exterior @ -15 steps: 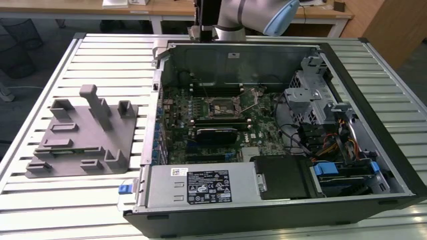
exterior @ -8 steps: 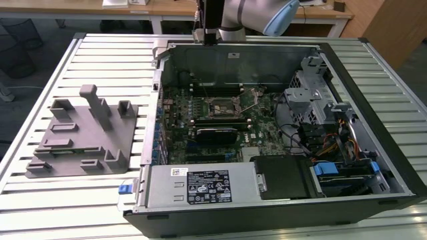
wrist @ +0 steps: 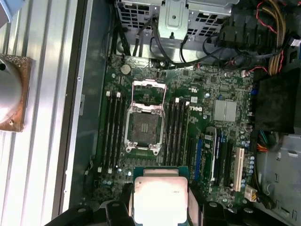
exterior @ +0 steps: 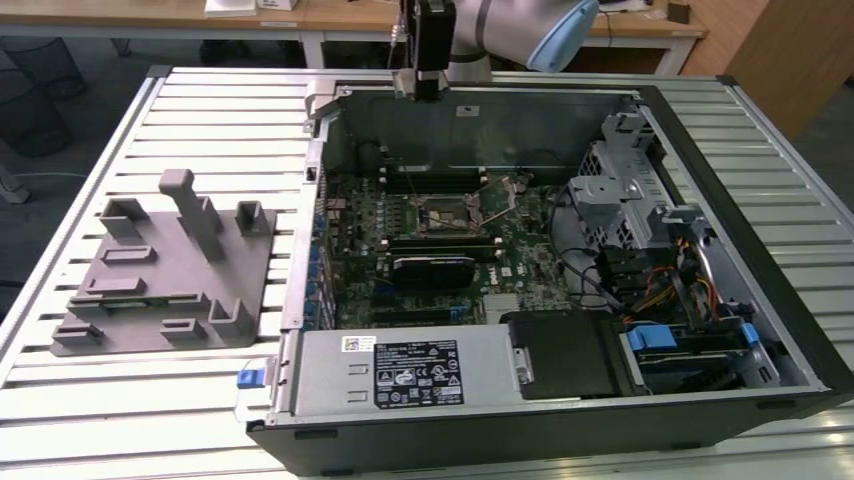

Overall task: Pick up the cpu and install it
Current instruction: 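Place the cpu into insertion slot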

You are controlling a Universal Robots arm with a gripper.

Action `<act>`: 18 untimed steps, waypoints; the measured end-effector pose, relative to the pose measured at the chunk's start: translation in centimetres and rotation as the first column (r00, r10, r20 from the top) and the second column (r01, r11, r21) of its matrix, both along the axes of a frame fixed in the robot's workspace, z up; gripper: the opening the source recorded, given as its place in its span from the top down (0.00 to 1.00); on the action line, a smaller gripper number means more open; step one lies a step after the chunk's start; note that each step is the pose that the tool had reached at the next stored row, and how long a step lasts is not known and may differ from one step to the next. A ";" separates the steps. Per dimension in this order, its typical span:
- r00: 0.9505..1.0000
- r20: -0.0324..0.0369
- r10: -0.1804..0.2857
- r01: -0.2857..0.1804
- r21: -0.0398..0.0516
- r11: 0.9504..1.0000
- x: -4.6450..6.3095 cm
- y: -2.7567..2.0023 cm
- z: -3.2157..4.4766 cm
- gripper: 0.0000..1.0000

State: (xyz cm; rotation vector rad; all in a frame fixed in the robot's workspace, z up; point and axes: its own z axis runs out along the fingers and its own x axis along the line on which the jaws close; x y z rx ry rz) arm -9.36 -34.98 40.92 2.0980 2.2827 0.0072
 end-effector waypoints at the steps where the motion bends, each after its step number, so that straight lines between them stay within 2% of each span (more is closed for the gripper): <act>1: 1.000 0.000 0.000 0.000 0.000 1.000 0.0 0.00 -0.03 0.46; 18: 1.000 0.000 0.000 0.000 0.000 1.000 0.0 0.00 -0.75 0.46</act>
